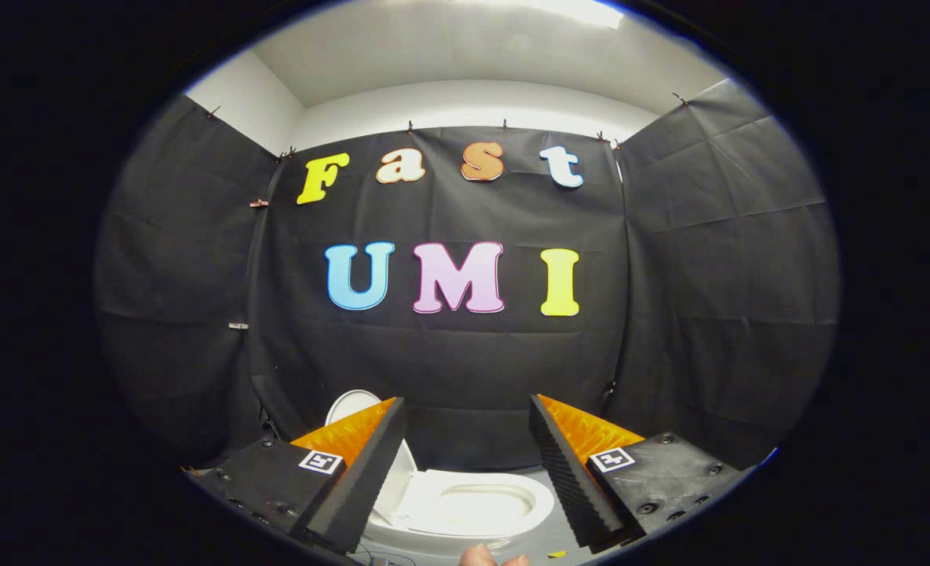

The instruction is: Open the toilet lid.

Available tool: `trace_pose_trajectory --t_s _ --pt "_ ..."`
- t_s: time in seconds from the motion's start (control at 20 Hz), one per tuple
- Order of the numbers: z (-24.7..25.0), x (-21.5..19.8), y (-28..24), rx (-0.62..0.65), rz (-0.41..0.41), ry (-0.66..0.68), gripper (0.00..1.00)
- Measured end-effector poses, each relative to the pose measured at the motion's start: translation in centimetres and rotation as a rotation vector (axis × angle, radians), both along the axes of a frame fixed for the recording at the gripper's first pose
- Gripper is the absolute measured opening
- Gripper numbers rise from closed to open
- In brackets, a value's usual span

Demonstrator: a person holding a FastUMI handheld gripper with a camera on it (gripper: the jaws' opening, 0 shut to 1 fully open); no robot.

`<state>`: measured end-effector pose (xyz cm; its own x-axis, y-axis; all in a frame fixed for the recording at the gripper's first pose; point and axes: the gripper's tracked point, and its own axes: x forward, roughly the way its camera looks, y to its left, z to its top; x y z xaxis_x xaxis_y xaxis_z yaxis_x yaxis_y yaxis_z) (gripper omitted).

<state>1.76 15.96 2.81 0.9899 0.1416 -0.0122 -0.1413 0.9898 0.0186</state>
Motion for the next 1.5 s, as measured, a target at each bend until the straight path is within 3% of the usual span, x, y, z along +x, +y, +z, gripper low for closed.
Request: trace_pose_trajectory --t_s 0.6,1.5 --pt "-1.4 -4.6 -6.9 0.014 -0.002 -0.008 0.98" --pt "-1.2 -6.8 -6.9 0.023 0.057 -0.027 0.98"
